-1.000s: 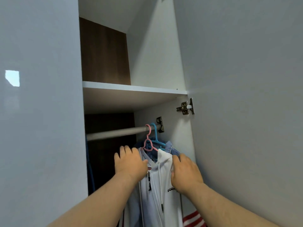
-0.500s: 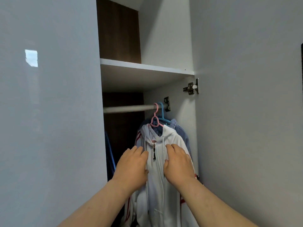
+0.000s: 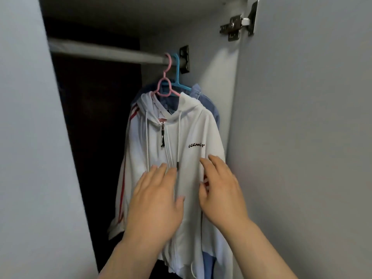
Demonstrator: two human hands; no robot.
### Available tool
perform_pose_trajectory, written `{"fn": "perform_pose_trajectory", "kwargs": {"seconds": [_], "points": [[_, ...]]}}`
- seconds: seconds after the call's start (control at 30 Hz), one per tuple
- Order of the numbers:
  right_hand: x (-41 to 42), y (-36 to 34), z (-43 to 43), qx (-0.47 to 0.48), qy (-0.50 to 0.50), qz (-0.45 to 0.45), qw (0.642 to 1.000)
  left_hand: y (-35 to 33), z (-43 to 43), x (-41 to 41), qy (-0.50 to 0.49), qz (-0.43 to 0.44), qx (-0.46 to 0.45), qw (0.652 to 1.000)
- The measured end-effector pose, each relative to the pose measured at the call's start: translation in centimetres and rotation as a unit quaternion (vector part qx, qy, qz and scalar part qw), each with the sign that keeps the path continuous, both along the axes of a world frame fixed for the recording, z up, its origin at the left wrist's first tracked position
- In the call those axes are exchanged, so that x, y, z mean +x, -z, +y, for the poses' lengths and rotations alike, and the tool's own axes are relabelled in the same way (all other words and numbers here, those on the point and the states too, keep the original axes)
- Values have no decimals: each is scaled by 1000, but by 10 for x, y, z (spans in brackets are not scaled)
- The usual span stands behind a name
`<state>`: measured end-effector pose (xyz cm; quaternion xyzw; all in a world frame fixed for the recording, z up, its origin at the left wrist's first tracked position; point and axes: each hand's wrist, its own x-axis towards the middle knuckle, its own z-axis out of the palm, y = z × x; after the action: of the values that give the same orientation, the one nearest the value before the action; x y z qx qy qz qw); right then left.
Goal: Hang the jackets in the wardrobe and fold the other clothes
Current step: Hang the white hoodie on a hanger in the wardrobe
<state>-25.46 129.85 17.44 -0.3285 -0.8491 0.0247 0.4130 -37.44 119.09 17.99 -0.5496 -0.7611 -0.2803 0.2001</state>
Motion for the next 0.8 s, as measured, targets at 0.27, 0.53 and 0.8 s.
{"fn": "perform_pose_trajectory", "kwargs": {"seconds": [0.27, 0.53, 0.8], "points": [[-6, -8, 3, -69, 104, 26, 992, 8, 16, -7, 31, -130, -19, 991], [31, -64, -50, -184, 136, -25, 973, -55, -2, 4, 117, -181, -137, 967], [85, -114, -131, -255, 229, -90, 935, -114, -29, 6, 168, -103, -193, 961]]}}
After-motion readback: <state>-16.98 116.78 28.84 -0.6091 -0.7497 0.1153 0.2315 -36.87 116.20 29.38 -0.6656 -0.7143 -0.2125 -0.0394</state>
